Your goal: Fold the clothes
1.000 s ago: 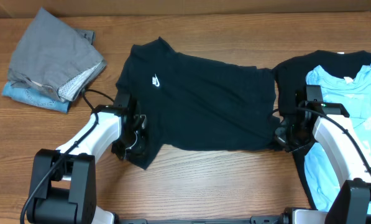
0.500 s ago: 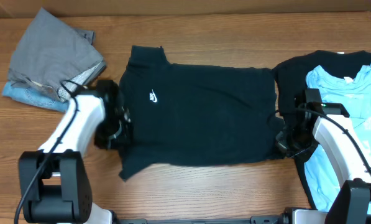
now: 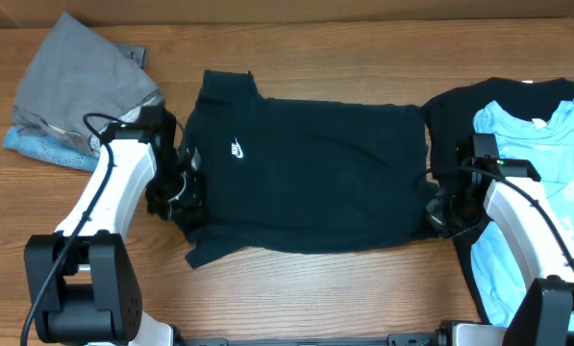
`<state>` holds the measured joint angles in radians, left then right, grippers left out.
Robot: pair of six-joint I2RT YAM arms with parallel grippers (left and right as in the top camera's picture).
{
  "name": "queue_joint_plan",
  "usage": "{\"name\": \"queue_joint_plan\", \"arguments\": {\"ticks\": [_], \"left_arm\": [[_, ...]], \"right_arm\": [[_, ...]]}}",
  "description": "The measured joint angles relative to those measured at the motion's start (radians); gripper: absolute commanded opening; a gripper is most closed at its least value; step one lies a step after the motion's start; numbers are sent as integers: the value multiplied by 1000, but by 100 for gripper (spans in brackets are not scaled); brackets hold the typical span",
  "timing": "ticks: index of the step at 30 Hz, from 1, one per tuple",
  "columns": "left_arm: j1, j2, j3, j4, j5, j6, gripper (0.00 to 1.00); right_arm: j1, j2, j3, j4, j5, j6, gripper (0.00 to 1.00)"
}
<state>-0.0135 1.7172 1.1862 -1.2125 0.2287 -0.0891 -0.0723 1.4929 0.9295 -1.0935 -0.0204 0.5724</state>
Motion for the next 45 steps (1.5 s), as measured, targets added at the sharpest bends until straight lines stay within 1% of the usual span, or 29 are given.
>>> {"name": "queue_joint_plan", "arguments": {"ticks": [3, 6, 12, 16, 19, 20, 23, 24, 28, 34, 36, 38, 41, 45], "left_arm": [[-10, 0, -10, -78, 4, 18, 37], [-29, 0, -53, -57, 7, 18, 37], [-46, 2, -209, 101, 10, -1, 38], [-46, 3, -291, 241, -36, -63, 39], [-46, -9, -308, 272, -41, -110, 38], [-46, -13, -312, 277, -42, -121, 36], [-46, -22, -323, 283, -59, -149, 8], [-45, -22, -325, 278, -69, -151, 4], [-46, -22, -328, 248, -60, -144, 4], [-43, -10, -312, 24, 60, -98, 4], [-35, -11, -266, -66, 90, -80, 4], [-25, -20, -203, -124, 108, -63, 4], [-17, -45, -134, -137, 120, -53, 4], [-17, -74, -89, -77, 122, -46, 4]], "right_arm": [[0, 0, 0, 5, 0, 0, 4], [0, 0, 0, 10, -1, 0, 4], [0, 0, 0, 11, 0, 0, 4], [0, 0, 0, 21, 0, 0, 4], [0, 0, 0, 22, 0, 0, 4], [0, 0, 0, 23, 0, 0, 4], [0, 0, 0, 24, 0, 0, 4], [0, 0, 0, 23, 0, 0, 4], [0, 0, 0, 27, 1, 0, 4], [0, 0, 0, 18, 2, 0, 4], [0, 0, 0, 0, 2, 0, 4], [0, 0, 0, -20, 1, -1, 4], [0, 0, 0, -45, -2, -1, 4], [0, 0, 0, -76, -2, 0, 4]]}}
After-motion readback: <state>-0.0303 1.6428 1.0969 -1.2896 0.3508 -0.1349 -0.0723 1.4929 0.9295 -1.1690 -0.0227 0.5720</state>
